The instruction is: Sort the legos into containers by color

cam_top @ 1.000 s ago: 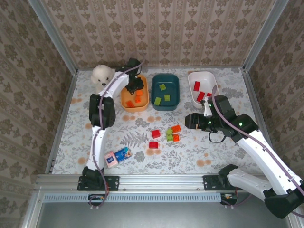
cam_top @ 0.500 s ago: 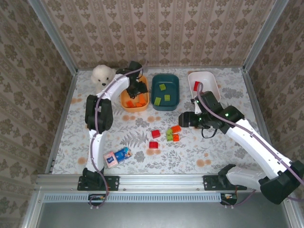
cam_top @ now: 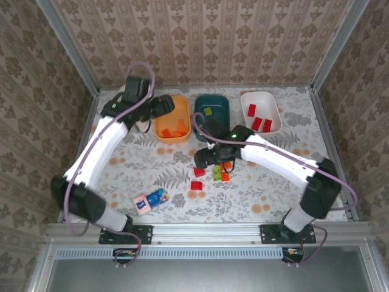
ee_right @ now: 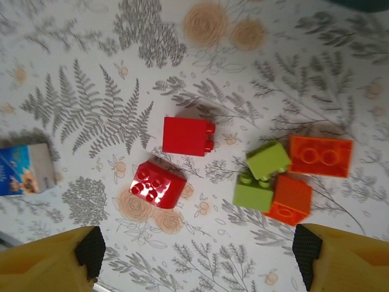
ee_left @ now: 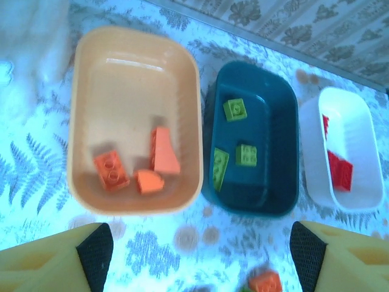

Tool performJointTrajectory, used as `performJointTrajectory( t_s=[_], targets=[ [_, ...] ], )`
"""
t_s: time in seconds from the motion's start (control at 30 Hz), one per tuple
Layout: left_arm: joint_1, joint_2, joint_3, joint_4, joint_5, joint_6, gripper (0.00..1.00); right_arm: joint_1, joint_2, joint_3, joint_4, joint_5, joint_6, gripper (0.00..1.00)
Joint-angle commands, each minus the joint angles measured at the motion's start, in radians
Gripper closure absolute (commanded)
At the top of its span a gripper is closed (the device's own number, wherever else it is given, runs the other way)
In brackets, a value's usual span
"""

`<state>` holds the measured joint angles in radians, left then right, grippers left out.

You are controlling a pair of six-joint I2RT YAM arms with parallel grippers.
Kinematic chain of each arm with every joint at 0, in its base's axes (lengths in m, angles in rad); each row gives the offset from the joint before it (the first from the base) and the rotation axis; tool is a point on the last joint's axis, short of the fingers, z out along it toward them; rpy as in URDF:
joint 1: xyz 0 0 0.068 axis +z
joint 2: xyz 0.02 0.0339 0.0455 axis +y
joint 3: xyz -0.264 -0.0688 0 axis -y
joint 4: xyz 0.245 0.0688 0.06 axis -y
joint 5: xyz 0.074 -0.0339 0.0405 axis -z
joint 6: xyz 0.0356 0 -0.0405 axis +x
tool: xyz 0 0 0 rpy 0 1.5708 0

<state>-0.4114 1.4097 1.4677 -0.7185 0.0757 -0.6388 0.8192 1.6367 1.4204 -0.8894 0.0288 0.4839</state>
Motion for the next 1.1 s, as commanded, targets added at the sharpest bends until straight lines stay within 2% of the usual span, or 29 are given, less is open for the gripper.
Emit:
performJointTrajectory(
  t_s=[0.0,0.17,0.27,0.4,0.7,0.93,1.0,1.07],
  targets=[
    [0.023,-0.172,-0.246,0.066,0.061,-0.046,0.18,0.014,0.108,0.073,-0.042,0.029,-0.031,0.15],
    [0.036,-0.518,-0.543,0.096,0.167,-0.078,0.11,0.037,0.235,0.133,-0.037,0.019,-0.036,0.15],
    [0.037,-0.669,-0.629,0.025,0.181,-0.099,0.11,0.041,0.287,0.158,-0.03,0.012,-0.026,0.16],
    [0.037,-0.786,-0.688,-0.021,0.184,-0.148,0.12,0.041,0.353,0.167,-0.022,0.009,-0.005,0.19],
    [0.036,-0.771,-0.658,0.002,0.197,-0.139,0.13,0.027,0.467,0.192,0.015,-0.009,0.016,0.29],
    [0.034,-0.753,-0.651,0.019,0.221,-0.129,0.14,0.023,0.503,0.205,0.038,-0.023,0.01,0.53],
    [0.034,-0.745,-0.652,0.031,0.235,-0.122,0.15,0.023,0.478,0.2,0.037,-0.005,0.01,0.6],
    [0.029,-0.729,-0.654,0.05,0.251,-0.113,0.15,0.015,0.431,0.19,0.04,0.012,0.009,0.63]
  ],
)
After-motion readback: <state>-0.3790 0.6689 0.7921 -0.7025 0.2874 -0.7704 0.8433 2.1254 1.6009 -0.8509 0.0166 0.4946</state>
